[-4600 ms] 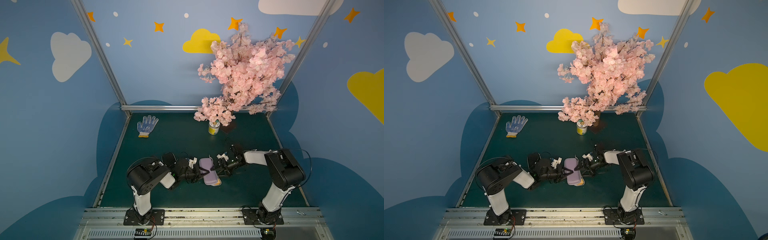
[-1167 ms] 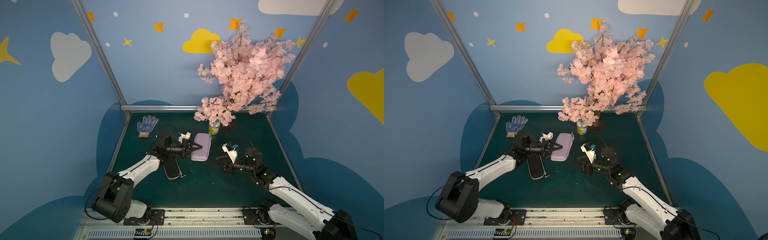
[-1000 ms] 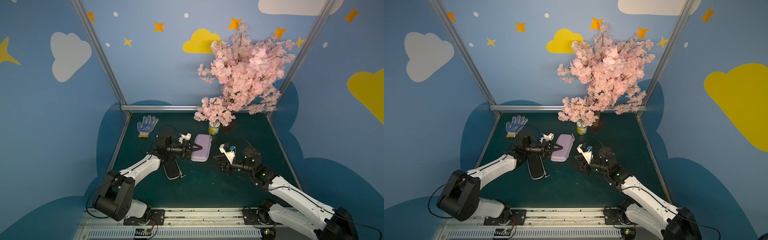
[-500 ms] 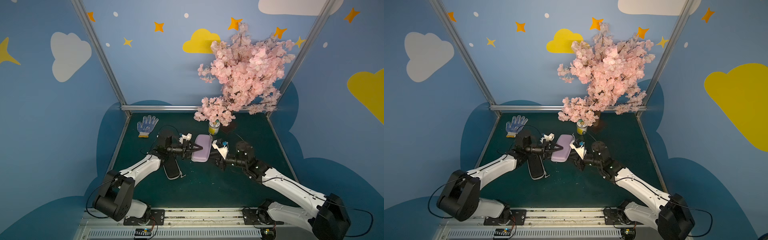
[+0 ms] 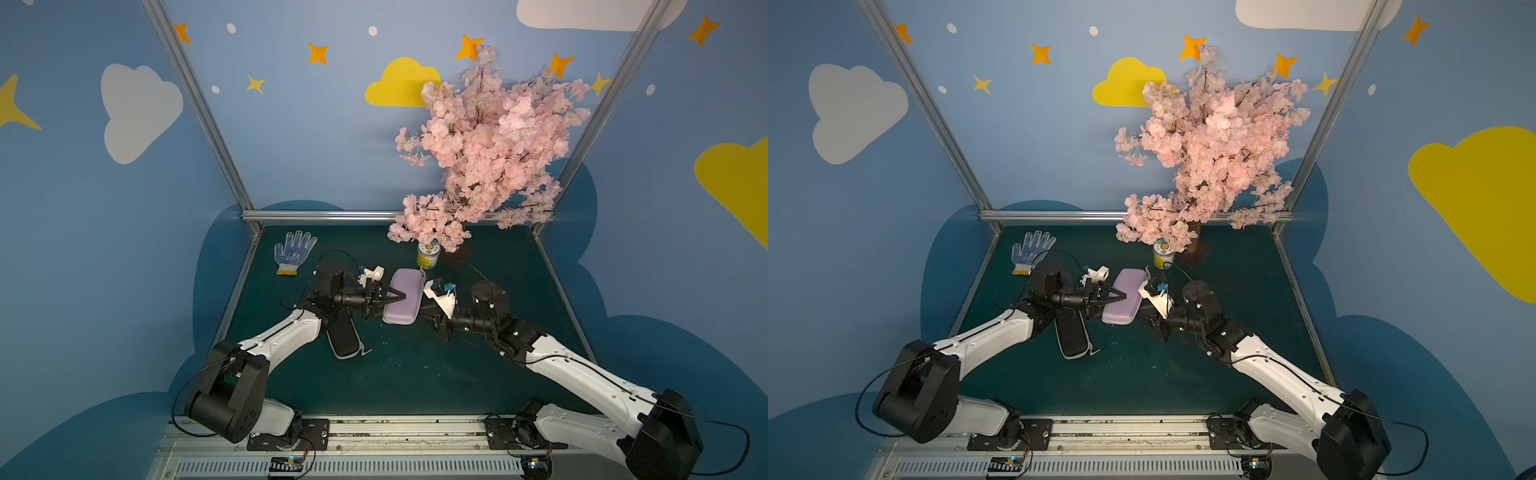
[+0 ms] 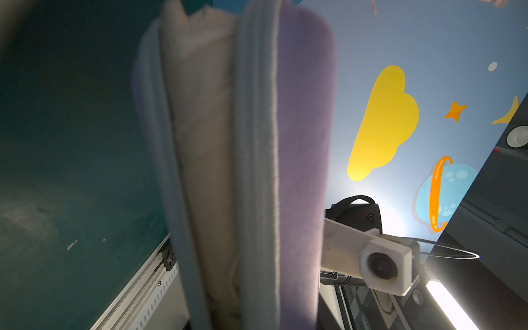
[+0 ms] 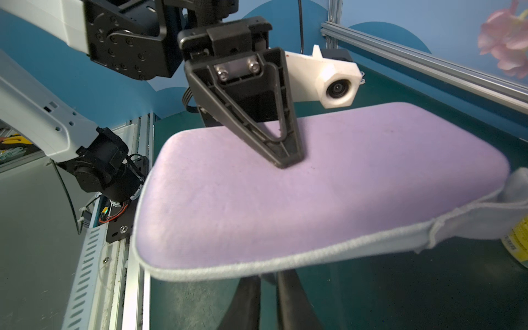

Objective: Put umbrellas into zippered umbrella sleeves
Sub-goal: Zip the zipper on the umbrella sleeve.

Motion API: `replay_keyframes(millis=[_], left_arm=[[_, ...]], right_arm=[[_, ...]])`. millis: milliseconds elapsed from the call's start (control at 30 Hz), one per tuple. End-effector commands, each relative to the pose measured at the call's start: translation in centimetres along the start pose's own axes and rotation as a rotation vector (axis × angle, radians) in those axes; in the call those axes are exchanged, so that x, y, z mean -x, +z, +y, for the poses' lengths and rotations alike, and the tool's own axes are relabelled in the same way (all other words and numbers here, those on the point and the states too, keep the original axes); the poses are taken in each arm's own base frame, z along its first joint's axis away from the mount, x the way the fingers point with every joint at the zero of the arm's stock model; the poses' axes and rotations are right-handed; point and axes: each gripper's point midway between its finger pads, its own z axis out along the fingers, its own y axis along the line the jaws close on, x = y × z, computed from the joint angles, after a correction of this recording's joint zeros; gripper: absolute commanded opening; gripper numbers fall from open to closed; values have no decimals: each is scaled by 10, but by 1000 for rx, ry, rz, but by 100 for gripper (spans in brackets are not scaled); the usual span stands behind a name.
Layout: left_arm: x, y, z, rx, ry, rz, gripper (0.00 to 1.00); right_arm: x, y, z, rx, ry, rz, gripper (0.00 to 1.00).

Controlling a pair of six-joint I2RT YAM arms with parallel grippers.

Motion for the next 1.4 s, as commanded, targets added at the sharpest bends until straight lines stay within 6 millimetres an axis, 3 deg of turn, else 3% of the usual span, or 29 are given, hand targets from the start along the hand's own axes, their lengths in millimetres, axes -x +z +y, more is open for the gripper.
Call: replay_keyframes(millis=[0, 400, 500, 800, 967, 1033, 1133, 1367], left_arm=[[2, -2, -7, -19, 62, 0, 27], [47, -22, 9, 16, 115, -289, 9], [52, -22, 16, 39, 150, -358, 5], [63, -9, 49, 120, 119, -600, 3], [59, -15, 71, 274, 172, -777, 3], [50, -11, 81, 348, 208, -828, 5], [44, -6, 100, 409, 224, -891, 10], [43, 35, 154, 378, 142, -853, 18]], right_arm=[[20, -7, 12, 18, -88, -77, 1], [-23, -6, 51, 97, -92, 34, 0], [-21, -3, 62, 115, -64, 16, 0], [-33, 38, 67, 15, 96, 143, 0], [-46, 49, 40, -184, 296, 202, 0], [-59, 43, 19, -320, 360, 255, 0], [-78, 35, 2, -370, 419, 318, 0], [-122, 14, -24, -417, 545, 390, 0]])
